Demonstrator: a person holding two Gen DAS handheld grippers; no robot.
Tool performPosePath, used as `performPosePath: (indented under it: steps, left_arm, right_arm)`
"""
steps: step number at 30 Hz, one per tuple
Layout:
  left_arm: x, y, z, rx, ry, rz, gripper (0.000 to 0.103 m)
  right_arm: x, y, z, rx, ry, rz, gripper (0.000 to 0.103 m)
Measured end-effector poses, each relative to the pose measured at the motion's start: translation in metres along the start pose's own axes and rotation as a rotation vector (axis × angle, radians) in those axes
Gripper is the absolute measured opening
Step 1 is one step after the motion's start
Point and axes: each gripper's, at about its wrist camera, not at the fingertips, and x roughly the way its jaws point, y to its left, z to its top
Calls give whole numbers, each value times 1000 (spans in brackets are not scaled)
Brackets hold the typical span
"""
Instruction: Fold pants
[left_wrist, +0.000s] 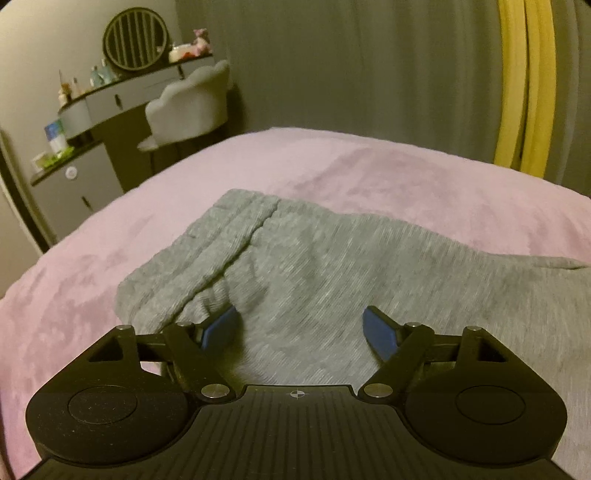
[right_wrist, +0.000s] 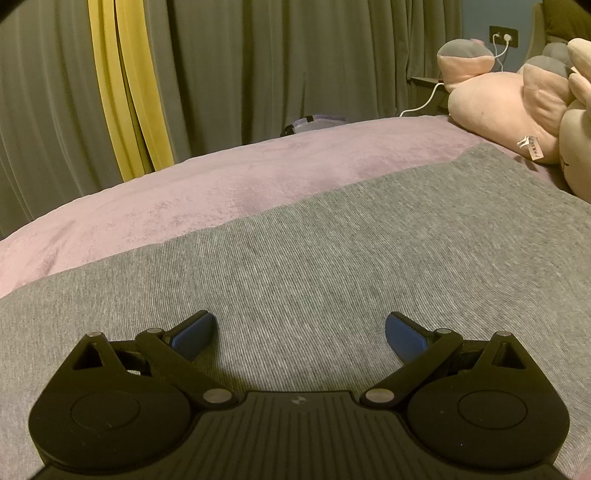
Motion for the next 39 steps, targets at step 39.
performPosePath:
  steps: [39]
  left_arm:
    - [-84,-105,-59,-7,204,-261,102]
  right_arm:
    - [-90,-123,12,429,322,164,71]
